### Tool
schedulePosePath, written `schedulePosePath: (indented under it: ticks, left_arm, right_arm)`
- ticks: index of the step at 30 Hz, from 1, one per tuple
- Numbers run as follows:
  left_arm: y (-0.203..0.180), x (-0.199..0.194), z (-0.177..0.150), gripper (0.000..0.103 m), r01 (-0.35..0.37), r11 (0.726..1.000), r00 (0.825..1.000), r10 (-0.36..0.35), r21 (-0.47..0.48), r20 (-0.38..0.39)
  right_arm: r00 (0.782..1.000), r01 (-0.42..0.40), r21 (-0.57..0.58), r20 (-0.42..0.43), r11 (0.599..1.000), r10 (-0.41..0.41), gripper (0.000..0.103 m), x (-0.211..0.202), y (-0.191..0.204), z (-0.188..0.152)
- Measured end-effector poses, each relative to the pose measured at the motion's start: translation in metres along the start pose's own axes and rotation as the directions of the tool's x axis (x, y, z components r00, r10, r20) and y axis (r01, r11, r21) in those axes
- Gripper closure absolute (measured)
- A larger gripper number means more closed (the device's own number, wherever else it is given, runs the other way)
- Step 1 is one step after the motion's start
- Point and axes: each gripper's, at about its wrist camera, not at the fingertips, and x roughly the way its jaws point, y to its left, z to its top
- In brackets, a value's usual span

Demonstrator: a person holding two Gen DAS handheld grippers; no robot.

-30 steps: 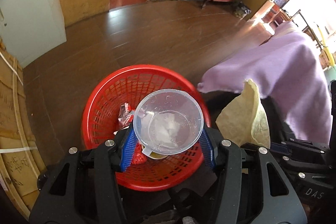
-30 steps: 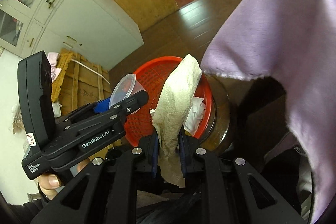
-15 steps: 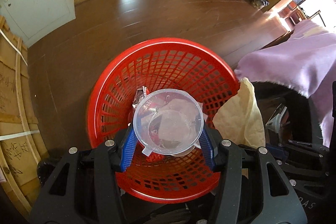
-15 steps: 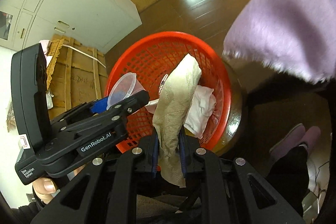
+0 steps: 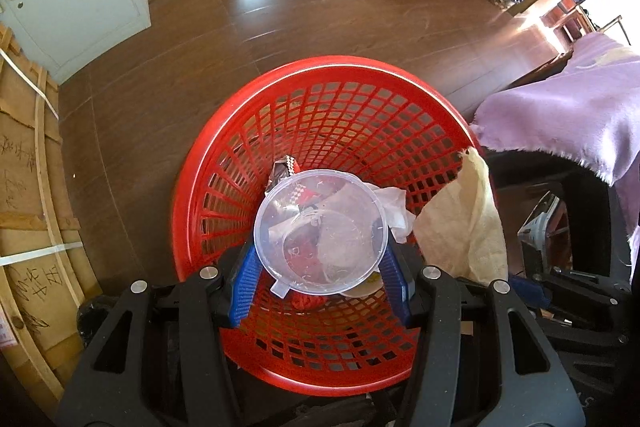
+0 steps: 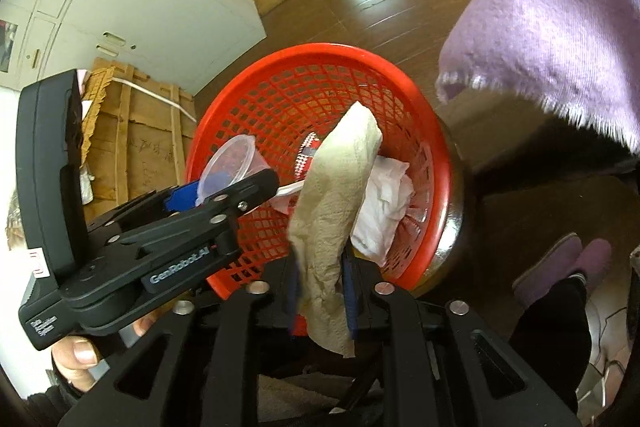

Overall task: Collect trash
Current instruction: 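Open the left tool to drop the cup while the right tool drops the paper towel, then move both tools back over the table toward the boxes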

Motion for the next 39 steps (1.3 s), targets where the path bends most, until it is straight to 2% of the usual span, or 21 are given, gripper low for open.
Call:
schedulePosePath:
  ticks: [1, 3, 9, 14, 18, 21, 23, 25, 27, 30, 32, 34, 35, 39]
  left_arm:
    - [-0.001, 0.0, 0.0, 0.049, 0.001, 1.0, 1.0, -0.001, -0.002, -0.005]
    - [0.001, 0.0, 0.001, 0.045, 0.007, 1.0, 1.0, -0.007, -0.015, -0.016]
    - [-0.002, -0.018, 0.003, 0.035, -0.01, 1.0, 1.0, 0.01, -0.017, 0.012]
    - [-0.016, -0.042, 0.004, 0.034, 0.001, 1.0, 0.998, -0.002, 0.002, 0.055]
    - [-0.047, -0.077, 0.007, 0.034, 0.038, 0.998, 0.991, -0.045, 0.057, 0.124]
    - [-0.093, -0.108, 0.006, 0.034, 0.054, 0.984, 0.978, -0.087, 0.172, 0.188]
    - [-0.122, -0.122, 0.003, 0.033, 0.058, 0.966, 0.969, -0.116, 0.253, 0.218]
    - [-0.164, -0.141, -0.003, 0.031, 0.062, 0.932, 0.953, -0.162, 0.358, 0.256]
    - [-0.209, -0.158, -0.011, 0.029, 0.06, 0.888, 0.936, -0.209, 0.457, 0.284]
    - [-0.269, -0.173, -0.023, 0.025, 0.065, 0.823, 0.915, -0.275, 0.565, 0.295]
    - [-0.314, -0.181, -0.031, 0.022, 0.078, 0.766, 0.902, -0.326, 0.638, 0.281]
    - [-0.347, -0.185, -0.037, 0.02, 0.071, 0.731, 0.895, -0.348, 0.679, 0.281]
    - [-0.369, -0.19, -0.041, 0.019, 0.068, 0.705, 0.886, -0.367, 0.706, 0.282]
    - [-0.43, -0.193, -0.052, 0.015, 0.051, 0.644, 0.87, -0.404, 0.763, 0.282]
  right_arm:
    - [1.0, 0.0, 0.006, 0.004, 1.0, 0.0, 0.059, -0.001, -0.001, 0.0]
    - [1.0, 0.009, 0.014, 0.02, 1.0, -0.01, 0.052, -0.003, -0.002, 0.0]
    - [0.999, -0.013, 0.012, 0.047, 1.0, 0.013, 0.052, -0.022, -0.005, -0.006]
    - [0.992, -0.04, -0.022, 0.122, 0.999, 0.042, 0.052, -0.067, -0.007, -0.026]
    - [0.972, -0.042, -0.064, 0.23, 0.997, 0.055, 0.052, -0.127, -0.011, -0.049]
    - [0.943, -0.024, -0.077, 0.329, 0.997, 0.048, 0.05, -0.18, -0.021, -0.068]
    - [0.906, 0.018, -0.064, 0.424, 0.998, 0.011, 0.038, -0.222, -0.032, -0.086]
    - [0.865, 0.055, -0.027, 0.501, 0.998, -0.034, 0.035, -0.258, -0.047, -0.102]
    - [0.815, 0.1, 0.037, 0.57, 0.994, -0.103, 0.033, -0.296, -0.071, -0.121]
    - [0.75, 0.163, 0.169, 0.619, 0.972, -0.234, 0.031, -0.339, -0.109, -0.146]
    - [0.709, 0.204, 0.282, 0.618, 0.937, -0.34, 0.03, -0.366, -0.141, -0.164]
    - [0.668, 0.236, 0.382, 0.604, 0.893, -0.435, 0.029, -0.39, -0.17, -0.18]
    - [0.655, 0.239, 0.413, 0.6, 0.879, -0.46, 0.028, -0.398, -0.179, -0.186]
    - [0.569, 0.235, 0.584, 0.565, 0.777, -0.598, 0.027, -0.442, -0.237, -0.22]
